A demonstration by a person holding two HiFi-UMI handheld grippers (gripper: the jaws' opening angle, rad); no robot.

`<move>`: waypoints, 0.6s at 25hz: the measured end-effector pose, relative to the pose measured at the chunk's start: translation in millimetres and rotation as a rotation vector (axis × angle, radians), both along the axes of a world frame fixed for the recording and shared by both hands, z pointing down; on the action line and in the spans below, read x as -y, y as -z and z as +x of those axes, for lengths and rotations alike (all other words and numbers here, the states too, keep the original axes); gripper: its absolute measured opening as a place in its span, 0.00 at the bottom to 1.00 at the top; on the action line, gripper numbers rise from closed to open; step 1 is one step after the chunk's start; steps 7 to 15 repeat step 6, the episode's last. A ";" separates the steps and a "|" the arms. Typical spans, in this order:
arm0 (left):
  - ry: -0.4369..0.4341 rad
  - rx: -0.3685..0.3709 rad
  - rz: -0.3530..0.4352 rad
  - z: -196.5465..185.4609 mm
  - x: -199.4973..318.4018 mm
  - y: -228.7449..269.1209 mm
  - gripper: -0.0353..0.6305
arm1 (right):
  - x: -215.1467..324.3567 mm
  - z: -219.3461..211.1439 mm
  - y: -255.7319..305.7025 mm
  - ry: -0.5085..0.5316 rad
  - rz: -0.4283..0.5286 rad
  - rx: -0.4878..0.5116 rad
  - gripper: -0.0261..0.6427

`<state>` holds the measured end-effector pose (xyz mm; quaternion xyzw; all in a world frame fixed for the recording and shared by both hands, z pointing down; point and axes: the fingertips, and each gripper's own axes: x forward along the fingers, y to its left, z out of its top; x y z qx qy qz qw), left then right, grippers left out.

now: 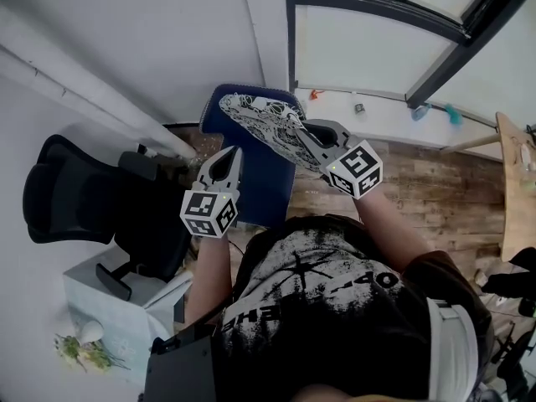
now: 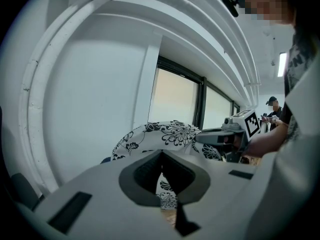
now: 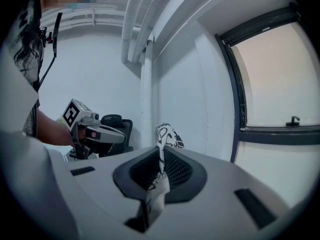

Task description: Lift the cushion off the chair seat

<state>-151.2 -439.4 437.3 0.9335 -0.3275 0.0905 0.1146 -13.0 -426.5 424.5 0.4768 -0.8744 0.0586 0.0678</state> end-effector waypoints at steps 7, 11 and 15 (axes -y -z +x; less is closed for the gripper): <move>0.003 -0.005 0.007 5.1 4.6 2.7 0.07 | 2.8 3.6 1.4 0.001 0.007 0.001 0.08; 0.003 -0.005 0.007 5.1 4.6 2.7 0.07 | 2.8 3.6 1.4 0.001 0.007 0.001 0.08; 0.003 -0.005 0.007 5.1 4.6 2.7 0.07 | 2.8 3.6 1.4 0.001 0.007 0.001 0.08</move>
